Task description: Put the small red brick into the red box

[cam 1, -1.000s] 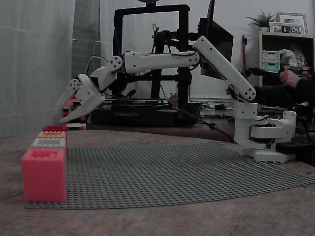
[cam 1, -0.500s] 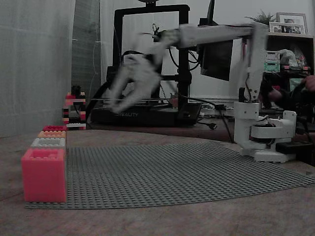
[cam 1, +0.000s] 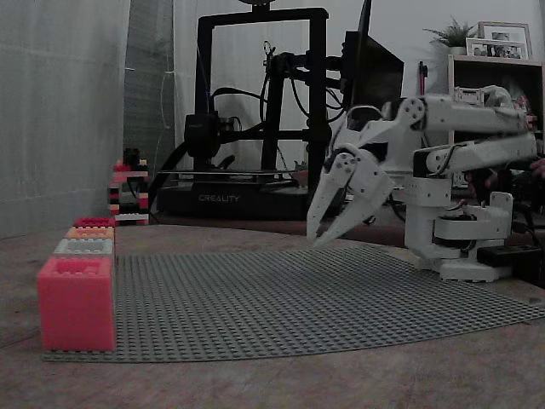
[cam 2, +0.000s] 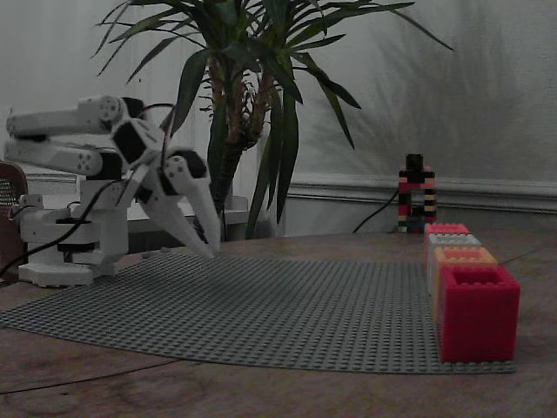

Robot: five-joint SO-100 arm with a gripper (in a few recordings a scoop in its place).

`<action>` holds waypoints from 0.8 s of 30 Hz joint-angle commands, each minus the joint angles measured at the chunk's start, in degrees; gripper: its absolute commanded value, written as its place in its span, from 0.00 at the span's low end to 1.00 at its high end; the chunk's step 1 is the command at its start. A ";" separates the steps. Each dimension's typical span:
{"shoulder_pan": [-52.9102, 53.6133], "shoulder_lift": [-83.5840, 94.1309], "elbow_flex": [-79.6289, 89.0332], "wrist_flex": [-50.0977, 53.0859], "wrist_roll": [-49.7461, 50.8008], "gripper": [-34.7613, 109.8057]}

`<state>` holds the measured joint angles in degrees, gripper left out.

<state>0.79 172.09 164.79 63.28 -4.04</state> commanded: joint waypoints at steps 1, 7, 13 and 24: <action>0.18 6.86 0.00 5.89 1.32 0.24; 0.18 12.39 0.00 13.62 3.25 0.24; -0.44 12.39 -0.79 17.14 5.27 0.24; -0.44 12.39 -0.79 17.14 5.27 0.24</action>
<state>0.70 183.87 164.88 78.66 0.09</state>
